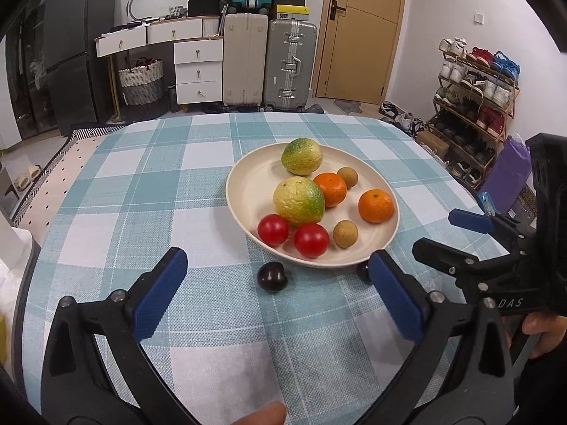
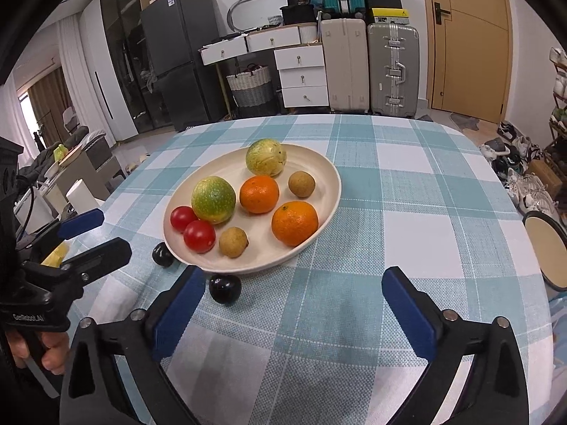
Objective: Organize fruits
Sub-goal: 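Withdraw both open tools from the plate toward the dark plums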
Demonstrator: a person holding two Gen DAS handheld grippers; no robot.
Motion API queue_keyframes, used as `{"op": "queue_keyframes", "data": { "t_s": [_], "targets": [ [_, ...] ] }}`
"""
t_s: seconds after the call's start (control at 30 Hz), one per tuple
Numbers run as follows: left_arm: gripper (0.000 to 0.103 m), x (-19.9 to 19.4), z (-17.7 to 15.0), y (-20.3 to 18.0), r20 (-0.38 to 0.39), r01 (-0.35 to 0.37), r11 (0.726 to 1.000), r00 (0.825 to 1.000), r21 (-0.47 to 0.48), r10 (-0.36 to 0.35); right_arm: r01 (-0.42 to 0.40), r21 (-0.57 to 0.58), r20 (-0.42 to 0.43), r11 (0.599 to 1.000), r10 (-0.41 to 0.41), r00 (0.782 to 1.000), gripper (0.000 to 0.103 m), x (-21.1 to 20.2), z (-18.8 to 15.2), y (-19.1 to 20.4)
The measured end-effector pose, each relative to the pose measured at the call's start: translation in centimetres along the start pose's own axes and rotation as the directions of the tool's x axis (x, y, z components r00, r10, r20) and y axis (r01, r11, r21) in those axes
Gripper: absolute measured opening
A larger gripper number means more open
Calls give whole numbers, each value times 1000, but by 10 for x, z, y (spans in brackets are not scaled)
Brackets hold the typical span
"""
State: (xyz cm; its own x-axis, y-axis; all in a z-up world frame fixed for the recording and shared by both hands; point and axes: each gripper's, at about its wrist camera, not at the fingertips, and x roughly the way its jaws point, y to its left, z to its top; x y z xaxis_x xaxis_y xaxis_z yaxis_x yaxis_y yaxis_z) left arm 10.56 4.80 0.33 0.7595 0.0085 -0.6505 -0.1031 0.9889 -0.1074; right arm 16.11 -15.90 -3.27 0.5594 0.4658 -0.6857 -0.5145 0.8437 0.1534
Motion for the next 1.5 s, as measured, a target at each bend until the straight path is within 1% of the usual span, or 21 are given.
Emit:
{"op": "queue_keyframes", "data": {
  "t_s": [0.43, 0.67, 0.77, 0.83, 0.9, 1.07, 1.13, 1.2, 1.43, 1.47, 1.5],
  "targets": [
    [102, 7, -10, 8, -51, -30, 999, 998, -19, 29, -16, -20, -69, 1000, 14, 997, 103, 10, -10, 9],
    [102, 18, -14, 12, -87, -38, 999, 996, -29, 35, -68, -23, -100, 997, 66, 993, 102, 17, -12, 19],
    [102, 21, -15, 13, -94, -41, 999, 995, -35, 37, -88, -28, -94, 996, 85, 992, 101, 18, -12, 23],
    [102, 23, -15, 14, -100, -40, 999, 994, -38, 36, -97, -29, -97, 995, 94, 991, 96, 19, -12, 25],
    [102, 24, -16, 15, -102, -43, 998, 994, -39, 39, -102, -28, -106, 994, 99, 989, 88, 21, -12, 26],
    [102, 28, -16, 18, -112, -47, 998, 993, -46, 41, -120, -35, -123, 992, 115, 986, 81, 26, -13, 29],
    [102, 31, -16, 19, -120, -59, 997, 991, -46, 53, -128, -43, -129, 991, 121, 984, 78, 27, -13, 32],
    [102, 34, -16, 21, -131, -65, 997, 990, -50, 58, -138, -49, -130, 989, 130, 983, 73, 28, -13, 34],
    [102, 45, -16, 28, -162, -82, 994, 984, -78, 69, -174, -51, -138, 984, 165, 977, 68, 32, -12, 39],
    [102, 47, -15, 29, -167, -86, 993, 983, -80, 72, -178, -50, -141, 983, 170, 975, 66, 33, -12, 40],
    [102, 49, -16, 29, -170, -87, 993, 983, -82, 72, -181, -51, -144, 982, 172, 975, 62, 34, -12, 40]
  ]
}}
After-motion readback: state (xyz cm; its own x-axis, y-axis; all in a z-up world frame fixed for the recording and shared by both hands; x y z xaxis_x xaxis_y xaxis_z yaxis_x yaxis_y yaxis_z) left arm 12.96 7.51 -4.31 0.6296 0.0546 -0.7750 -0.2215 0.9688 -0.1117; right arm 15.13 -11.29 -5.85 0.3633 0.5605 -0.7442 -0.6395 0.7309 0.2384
